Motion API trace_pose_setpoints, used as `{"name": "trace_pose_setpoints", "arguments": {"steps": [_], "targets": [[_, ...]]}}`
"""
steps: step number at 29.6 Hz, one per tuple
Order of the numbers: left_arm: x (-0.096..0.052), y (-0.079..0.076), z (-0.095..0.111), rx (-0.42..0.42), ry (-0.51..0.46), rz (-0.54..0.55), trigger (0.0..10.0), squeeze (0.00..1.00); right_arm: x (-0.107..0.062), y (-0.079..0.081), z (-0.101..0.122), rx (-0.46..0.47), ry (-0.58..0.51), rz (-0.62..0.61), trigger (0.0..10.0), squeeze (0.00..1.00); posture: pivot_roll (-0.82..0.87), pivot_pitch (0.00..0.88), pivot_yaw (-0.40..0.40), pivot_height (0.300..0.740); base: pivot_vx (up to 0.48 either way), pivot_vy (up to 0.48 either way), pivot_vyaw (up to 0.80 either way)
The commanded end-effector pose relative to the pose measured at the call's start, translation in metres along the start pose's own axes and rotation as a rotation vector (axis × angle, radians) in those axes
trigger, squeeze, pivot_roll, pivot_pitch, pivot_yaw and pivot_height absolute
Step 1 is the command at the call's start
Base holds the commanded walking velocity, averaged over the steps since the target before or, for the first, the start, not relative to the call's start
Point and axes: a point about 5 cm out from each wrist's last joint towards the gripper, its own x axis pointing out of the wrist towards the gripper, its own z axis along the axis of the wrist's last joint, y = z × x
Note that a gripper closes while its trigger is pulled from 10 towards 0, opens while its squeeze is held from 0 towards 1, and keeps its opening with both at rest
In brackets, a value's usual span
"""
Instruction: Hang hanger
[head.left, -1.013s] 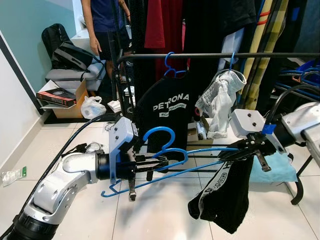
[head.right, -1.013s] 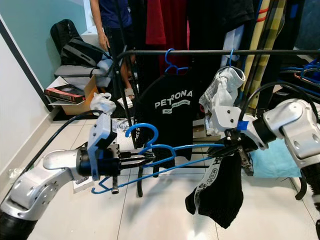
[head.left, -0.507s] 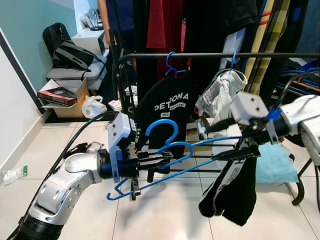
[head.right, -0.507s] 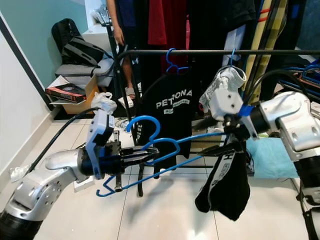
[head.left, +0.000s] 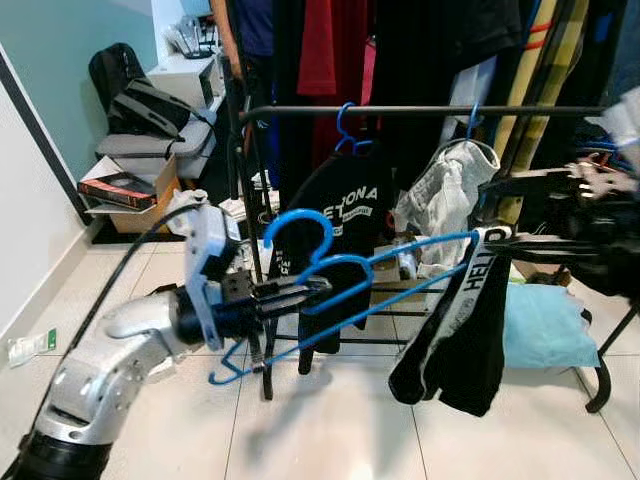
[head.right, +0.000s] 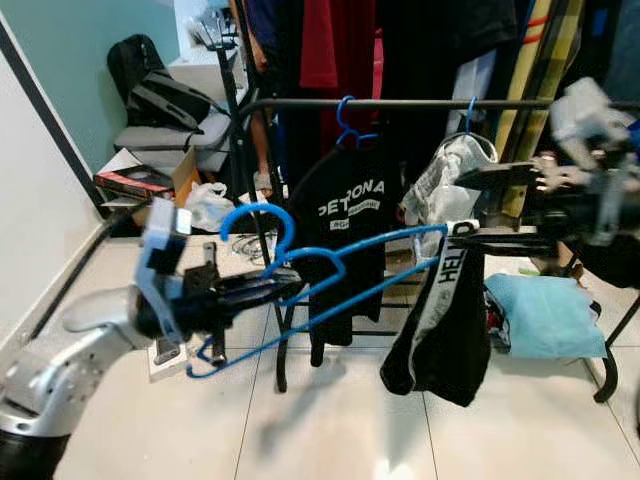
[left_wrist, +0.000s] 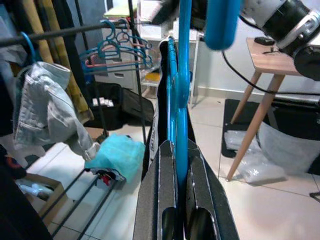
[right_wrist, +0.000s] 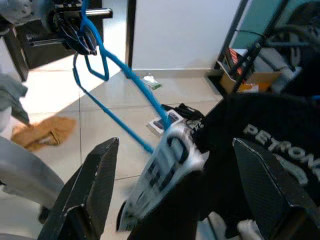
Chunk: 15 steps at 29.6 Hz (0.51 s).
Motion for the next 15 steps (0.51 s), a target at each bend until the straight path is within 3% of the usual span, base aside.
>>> {"name": "trace_pose_setpoints", "arguments": {"steps": [1, 3, 8, 15], "targets": [[-0.002, 0.001, 0.008, 0.027, -0.015, -0.003, 0.0, 0.0, -0.006, 0.002, 0.001, 0.024, -0.032, 0.007, 10.0, 0.0, -0.12, 0.0, 0.013, 0.74, 0.0, 0.0, 0.0], [-0.004, 0.004, 0.017, 0.043, -0.043, -0.001, 0.0, 0.0, -0.014, 0.008, -0.015, 0.098, -0.026, -0.006, 10.0, 0.0, -0.13, 0.0, 0.017, 0.74, 0.0, 0.0, 0.0], [-0.004, 0.005, 0.024, 0.054, -0.074, -0.006, 0.0, 0.0, -0.016, 0.012, -0.031, 0.143, -0.002, -0.03, 10.0, 0.0, -0.13, 0.0, 0.021, 0.74, 0.0, 0.0, 0.0], [-0.003, 0.004, 0.04, 0.075, -0.131, -0.033, 0.0, 0.0, -0.001, 0.018, -0.052, 0.183, -0.001, -0.047, 10.0, 0.0, -0.12, 0.0, 0.027, 0.74, 0.0, 0.0, 0.0]]}}
